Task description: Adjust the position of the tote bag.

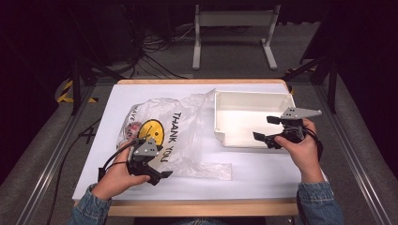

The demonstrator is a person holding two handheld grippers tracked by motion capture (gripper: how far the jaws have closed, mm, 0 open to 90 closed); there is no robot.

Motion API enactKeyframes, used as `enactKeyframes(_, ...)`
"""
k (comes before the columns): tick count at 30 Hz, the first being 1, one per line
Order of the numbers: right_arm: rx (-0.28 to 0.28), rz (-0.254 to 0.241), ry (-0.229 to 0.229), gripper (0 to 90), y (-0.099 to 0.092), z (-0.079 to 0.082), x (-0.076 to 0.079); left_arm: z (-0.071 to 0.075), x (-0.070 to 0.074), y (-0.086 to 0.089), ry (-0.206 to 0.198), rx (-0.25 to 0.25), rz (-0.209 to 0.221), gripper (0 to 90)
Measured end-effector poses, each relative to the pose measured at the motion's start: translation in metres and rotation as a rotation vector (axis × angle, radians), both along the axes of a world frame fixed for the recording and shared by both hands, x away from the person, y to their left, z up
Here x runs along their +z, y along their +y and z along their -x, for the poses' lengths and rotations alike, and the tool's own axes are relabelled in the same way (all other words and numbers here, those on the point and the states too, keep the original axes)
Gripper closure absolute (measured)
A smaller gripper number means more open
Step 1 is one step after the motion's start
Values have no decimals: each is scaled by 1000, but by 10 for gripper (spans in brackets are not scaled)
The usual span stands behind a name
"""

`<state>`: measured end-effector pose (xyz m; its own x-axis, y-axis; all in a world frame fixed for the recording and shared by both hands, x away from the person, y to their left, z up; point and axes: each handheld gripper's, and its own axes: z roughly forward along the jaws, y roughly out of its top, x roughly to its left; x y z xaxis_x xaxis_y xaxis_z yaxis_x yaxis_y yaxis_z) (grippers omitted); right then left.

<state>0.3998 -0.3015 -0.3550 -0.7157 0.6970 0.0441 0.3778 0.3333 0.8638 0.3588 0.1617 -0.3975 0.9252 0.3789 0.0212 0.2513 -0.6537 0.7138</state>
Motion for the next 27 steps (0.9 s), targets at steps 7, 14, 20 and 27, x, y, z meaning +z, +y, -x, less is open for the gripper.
enactKeyframes(7, 21, 7, -1, 102, 5, 0, 0, -4, -4, 4, 35, 7, -19, 214)
enactKeyframes(14, 37, 9, 2, 100, 9, 1, 1, -6, -1, 12, 71, 15, 15, 545)
enactKeyframes(20, 42, 9, 6, 100, 11, 1, -1, -4, 7, 18, 84, 21, 57, 831)
enactKeyframes(27, 54, 9, 3, 100, 16, 1, 0, -3, 17, 29, 52, 49, 99, 883)
